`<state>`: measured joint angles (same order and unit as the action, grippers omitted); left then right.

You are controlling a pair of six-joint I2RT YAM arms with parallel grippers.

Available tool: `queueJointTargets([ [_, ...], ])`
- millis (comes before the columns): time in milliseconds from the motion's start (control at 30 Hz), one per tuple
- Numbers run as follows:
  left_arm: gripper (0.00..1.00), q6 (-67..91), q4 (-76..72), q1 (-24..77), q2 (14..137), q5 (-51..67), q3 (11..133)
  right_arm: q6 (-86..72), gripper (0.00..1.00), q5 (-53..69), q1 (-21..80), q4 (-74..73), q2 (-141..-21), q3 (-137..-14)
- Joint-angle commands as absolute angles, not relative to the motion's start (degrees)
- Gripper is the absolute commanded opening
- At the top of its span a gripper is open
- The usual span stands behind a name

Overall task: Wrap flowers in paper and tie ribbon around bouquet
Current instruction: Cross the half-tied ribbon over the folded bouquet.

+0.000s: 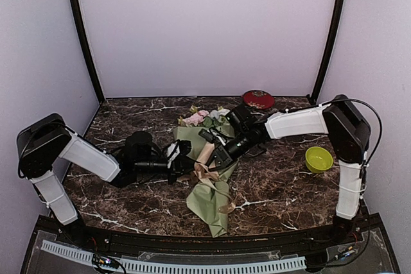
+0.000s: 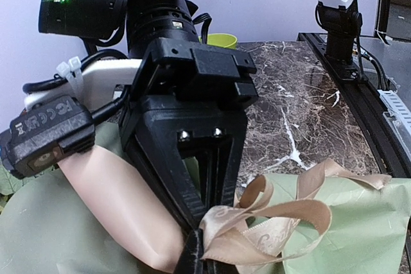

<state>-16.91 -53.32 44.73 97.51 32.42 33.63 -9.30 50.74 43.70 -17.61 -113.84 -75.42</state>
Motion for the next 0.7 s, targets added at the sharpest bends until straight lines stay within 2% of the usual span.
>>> queueJointTargets([
  [0,0.01,-16.14,-56.51,44.47,98.16,33.3,32.78,-3.32,0.1,57.04,43.85,-20.48,-115.07,-77.52],
  [433,0.01,-15.95,-57.74,44.47,99.31,33.83,32.44,-0.78,0.19,65.12,43.33,-17.3,-115.53,-76.23],
  [667,0.01,-14.51,-59.04,44.47,100.21,34.12,32.92,-3.45,0.21,62.59,43.65,-15.58,-117.11,-75.89],
])
